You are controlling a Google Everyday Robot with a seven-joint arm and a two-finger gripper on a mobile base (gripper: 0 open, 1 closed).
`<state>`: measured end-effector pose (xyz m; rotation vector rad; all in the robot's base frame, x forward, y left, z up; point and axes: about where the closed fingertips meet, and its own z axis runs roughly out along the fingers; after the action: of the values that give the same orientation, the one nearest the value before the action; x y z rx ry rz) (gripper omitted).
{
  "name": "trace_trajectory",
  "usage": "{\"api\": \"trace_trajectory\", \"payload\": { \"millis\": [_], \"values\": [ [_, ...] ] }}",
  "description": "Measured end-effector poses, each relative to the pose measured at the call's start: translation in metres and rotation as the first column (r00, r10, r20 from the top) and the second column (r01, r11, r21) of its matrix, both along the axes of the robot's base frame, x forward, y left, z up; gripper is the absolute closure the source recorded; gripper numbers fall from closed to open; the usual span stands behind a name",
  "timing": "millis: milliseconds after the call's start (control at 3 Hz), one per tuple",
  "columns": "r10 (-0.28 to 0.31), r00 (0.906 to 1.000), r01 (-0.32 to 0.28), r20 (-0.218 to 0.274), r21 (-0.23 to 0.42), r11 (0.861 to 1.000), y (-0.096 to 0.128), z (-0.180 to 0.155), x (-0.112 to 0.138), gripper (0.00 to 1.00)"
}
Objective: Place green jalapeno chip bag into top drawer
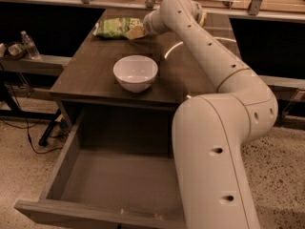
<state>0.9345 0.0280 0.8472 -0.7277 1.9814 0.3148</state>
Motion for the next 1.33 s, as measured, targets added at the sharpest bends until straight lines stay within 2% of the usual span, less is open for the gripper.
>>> {"api": "trace_trajectory", "payload": {
  "millis": [667,1000,1333],
  "values": [
    [0.056,0.9983,-0.057,0.015,0.036,0.998,0.008,0.003,-0.003,0.72],
    [0.089,0.9952,-0.09,0.042,0.033,0.995,0.006,0.025,-0.019,0.96],
    [0.155,0.9795,-0.153,0.129,-0.028,0.988,0.007,0.082,-0.053,1.0]
  ]
}}
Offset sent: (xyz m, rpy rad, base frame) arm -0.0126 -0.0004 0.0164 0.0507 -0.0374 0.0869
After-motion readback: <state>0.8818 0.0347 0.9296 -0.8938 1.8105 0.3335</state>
